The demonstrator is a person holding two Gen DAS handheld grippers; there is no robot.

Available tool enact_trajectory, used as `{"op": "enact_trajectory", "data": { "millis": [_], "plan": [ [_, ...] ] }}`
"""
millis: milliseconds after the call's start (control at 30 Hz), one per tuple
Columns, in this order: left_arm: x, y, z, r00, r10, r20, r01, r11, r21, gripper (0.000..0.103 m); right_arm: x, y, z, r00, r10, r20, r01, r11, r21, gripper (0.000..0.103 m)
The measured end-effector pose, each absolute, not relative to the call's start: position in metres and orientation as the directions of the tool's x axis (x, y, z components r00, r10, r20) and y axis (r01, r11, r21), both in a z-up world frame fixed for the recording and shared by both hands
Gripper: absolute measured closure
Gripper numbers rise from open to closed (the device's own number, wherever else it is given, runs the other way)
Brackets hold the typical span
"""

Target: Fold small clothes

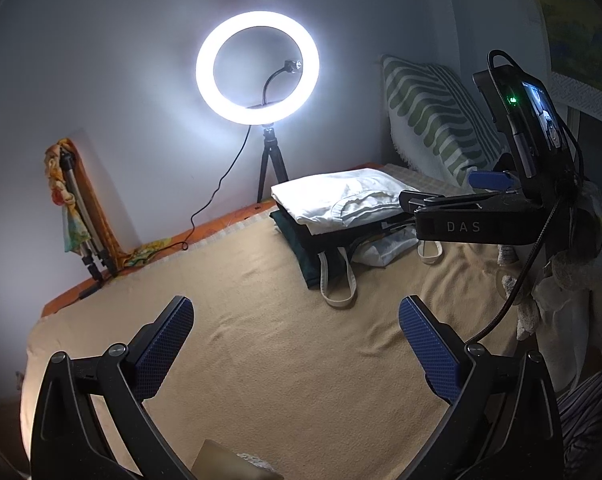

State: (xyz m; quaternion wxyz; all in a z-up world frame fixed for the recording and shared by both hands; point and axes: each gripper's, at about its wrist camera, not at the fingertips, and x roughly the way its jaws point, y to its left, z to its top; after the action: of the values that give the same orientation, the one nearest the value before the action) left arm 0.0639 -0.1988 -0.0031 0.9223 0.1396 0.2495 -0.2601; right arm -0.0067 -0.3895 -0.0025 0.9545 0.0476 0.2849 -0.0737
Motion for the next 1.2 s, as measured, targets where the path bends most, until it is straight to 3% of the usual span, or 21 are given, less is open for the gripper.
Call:
{"op": "enact_trajectory", "data": {
  "millis": [1200],
  "plan": [
    [0.0626, -0.1935, -0.0049, 0.753, -0.393, -0.527, 0.537, 0.831, 0.148, 0.001, 0.0014, -0.3804, -0.0048, 0.826, -0.083, -0.558, 0.132, 0.990, 0.048, 0.000]
  ]
}}
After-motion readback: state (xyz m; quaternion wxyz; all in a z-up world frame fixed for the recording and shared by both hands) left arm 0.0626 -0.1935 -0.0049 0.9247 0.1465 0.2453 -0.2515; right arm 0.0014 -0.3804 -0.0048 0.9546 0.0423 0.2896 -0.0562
